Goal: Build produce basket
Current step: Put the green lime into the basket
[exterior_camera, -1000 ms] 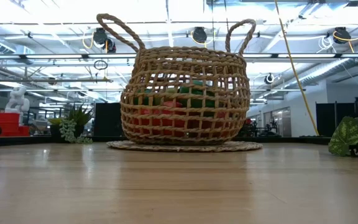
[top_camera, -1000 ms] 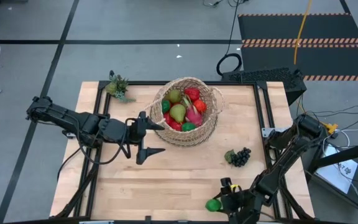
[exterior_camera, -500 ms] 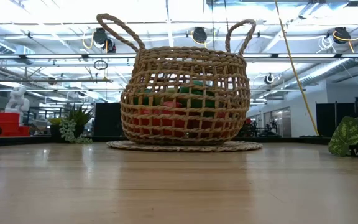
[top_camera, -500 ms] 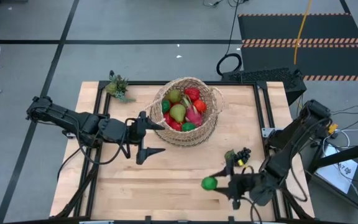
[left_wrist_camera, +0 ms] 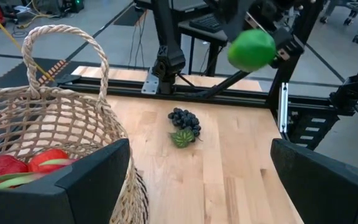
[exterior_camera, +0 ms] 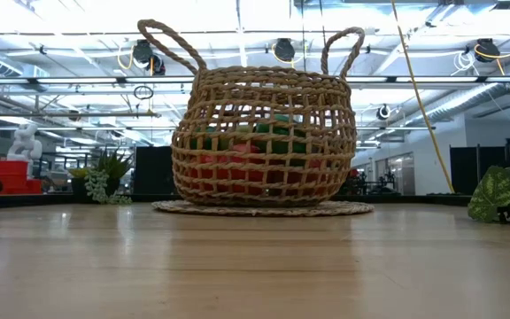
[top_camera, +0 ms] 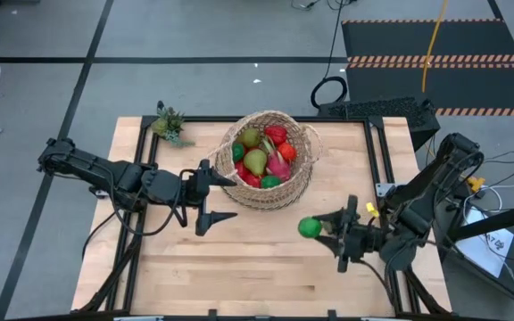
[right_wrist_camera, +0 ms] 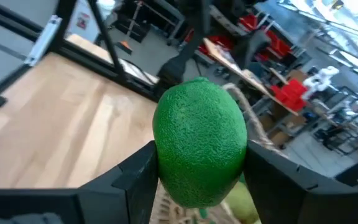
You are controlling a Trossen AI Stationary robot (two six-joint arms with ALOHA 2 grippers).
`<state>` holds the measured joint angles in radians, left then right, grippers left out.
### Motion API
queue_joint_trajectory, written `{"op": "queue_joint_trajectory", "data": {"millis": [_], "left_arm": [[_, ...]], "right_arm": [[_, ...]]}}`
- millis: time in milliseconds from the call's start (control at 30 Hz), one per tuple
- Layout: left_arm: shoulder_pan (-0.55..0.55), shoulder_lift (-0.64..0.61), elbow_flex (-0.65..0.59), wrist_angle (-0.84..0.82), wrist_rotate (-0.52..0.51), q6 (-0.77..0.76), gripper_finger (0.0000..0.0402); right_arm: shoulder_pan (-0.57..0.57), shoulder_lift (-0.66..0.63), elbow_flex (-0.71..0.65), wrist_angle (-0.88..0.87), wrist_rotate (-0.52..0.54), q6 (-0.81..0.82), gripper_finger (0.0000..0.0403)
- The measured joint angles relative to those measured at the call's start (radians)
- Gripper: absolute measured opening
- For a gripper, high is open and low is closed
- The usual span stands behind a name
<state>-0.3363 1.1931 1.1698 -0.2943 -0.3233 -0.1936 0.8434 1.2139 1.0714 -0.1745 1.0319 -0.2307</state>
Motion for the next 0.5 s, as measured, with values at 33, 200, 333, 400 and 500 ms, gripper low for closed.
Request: {"op": "queue_joint_trajectory", "data": {"millis": [33,200,333,400,500], "left_arm": [[0.000,0.000,0.000,0.000,0.000,0.000,0.0388],[0.000,0.000,0.000,0.000,0.000,0.001,0.0388],[-0.002,0.000,0.000,0.000,0.000,0.007,0.0388],[-0.002,0.000,0.000,0.000,0.000,0.008,0.0388],[-0.002,0.000,0.000,-0.001,0.000,0.012,0.0388]], "right_arm": [[-0.004,-0.008,0.000,0.000,0.010,-0.005,0.0208],[-0.018,-0.029,0.000,-0.006,0.015,-0.004,0.0208],[-0.019,-0.039,0.000,0.007,0.015,-0.062,0.0208],[-0.024,-0.040,0.000,0.009,0.015,-0.094,0.0208],[-0.027,-0.039,0.000,0.008,0.015,-0.154,0.0208]]}}
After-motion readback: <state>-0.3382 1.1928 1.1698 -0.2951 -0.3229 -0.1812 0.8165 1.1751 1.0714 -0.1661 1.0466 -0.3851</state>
